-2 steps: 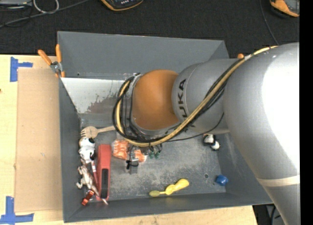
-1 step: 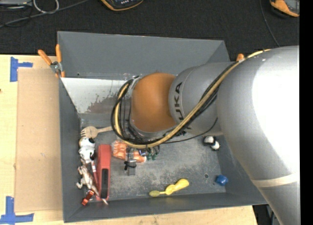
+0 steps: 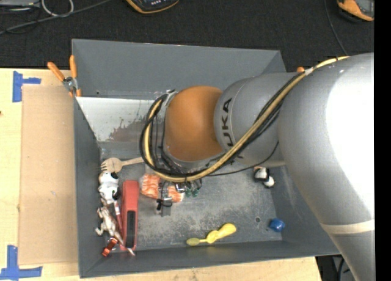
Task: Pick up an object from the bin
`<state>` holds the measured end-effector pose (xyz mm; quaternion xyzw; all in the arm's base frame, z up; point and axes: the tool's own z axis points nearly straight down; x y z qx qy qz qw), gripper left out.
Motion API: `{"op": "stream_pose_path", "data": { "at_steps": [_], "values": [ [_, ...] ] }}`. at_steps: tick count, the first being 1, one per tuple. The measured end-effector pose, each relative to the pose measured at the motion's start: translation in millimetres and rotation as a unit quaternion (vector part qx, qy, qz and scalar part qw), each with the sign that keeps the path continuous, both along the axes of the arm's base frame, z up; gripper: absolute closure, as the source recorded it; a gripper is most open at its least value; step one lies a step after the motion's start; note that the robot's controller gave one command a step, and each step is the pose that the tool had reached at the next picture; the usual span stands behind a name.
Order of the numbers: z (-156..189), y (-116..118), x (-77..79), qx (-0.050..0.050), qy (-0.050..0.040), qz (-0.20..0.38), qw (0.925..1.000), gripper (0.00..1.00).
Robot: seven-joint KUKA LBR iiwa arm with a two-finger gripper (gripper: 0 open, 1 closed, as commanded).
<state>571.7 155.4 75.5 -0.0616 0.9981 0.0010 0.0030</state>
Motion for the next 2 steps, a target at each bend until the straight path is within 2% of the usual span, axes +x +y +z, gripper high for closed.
{"op": "stream_pose_path", "data": {
  "at_steps": [1, 2],
  "values": [
    [64, 0, -2.2, 0.000, 0.0023, 0.000, 1.0000, 0.00],
    [58, -28, 15.8, 0.000, -0.0001, -0.026, 0.9997, 0.00]
  ]
}}
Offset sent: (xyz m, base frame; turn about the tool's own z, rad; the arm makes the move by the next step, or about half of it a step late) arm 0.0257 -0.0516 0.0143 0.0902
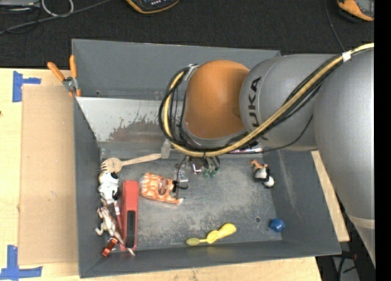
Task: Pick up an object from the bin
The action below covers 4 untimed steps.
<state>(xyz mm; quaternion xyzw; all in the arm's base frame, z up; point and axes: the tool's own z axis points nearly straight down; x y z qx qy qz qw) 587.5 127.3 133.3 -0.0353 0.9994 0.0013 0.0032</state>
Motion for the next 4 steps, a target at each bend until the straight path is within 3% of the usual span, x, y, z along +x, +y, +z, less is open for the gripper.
{"op": "stream_pose_path", "data": {
  "at_steps": [1, 2, 3, 4],
  "values": [
    [-48, 1, -14.3, 0.001, 0.0026, -0.027, 0.9996, 0.00],
    [-63, 6, -55.3, 0.000, 0.0009, 0.061, 0.9981, 1.00],
    [-63, 6, -55.3, 0.000, 0.0009, 0.061, 0.9981, 1.00],
    [-6, 2, -56.9, -0.001, 0.0038, 0.062, 0.9981, 1.00]
  ]
}}
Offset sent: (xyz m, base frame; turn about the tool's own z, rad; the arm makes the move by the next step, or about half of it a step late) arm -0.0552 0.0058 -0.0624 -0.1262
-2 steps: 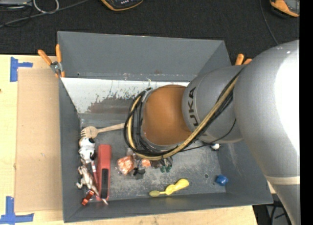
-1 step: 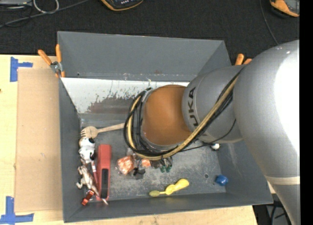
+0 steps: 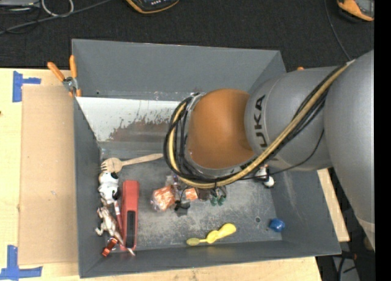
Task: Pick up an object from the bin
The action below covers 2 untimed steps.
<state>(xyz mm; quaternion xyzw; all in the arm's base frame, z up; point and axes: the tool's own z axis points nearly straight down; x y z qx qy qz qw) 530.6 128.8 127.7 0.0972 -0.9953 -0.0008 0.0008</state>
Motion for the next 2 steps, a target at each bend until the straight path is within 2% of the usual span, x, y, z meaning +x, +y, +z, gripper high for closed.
{"op": "stream_pose_path", "data": {
  "at_steps": [1, 2],
  "values": [
    [35.3, 10.3, 0.6, 0.000, -0.0011, 0.011, 0.9999, 1.00],
    [30.3, 7.1, 4.8, 0.000, -0.0025, 0.093, 0.9957, 1.00]
  ]
}}
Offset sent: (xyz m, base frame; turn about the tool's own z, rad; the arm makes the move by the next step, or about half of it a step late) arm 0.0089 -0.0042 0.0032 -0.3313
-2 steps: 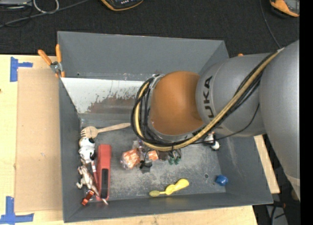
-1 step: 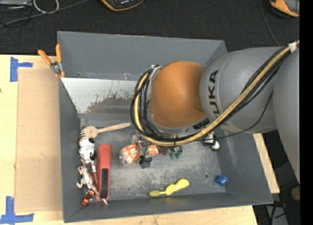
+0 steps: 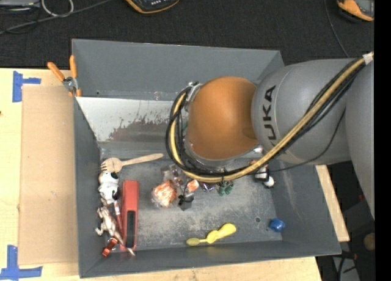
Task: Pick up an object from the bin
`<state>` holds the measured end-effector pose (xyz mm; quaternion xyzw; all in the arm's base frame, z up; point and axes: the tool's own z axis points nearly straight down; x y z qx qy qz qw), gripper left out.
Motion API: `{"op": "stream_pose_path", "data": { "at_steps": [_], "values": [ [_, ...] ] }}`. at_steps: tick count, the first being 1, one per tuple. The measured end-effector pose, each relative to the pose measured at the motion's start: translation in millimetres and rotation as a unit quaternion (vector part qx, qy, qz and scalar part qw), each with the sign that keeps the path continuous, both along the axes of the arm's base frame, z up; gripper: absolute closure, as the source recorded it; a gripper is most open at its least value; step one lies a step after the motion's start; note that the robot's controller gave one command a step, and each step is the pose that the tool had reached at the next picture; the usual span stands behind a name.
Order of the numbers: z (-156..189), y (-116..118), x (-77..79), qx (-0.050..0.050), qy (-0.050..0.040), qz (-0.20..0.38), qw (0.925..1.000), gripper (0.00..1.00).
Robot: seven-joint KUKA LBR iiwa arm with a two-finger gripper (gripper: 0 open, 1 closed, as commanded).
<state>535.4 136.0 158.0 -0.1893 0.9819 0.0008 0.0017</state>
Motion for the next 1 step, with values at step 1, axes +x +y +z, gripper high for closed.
{"op": "stream_pose_path", "data": {
  "at_steps": [1],
  "values": [
    [57.3, -0.1, 1.7, 0.001, 0.0024, -0.018, 0.9998, 1.00]
  ]
}}
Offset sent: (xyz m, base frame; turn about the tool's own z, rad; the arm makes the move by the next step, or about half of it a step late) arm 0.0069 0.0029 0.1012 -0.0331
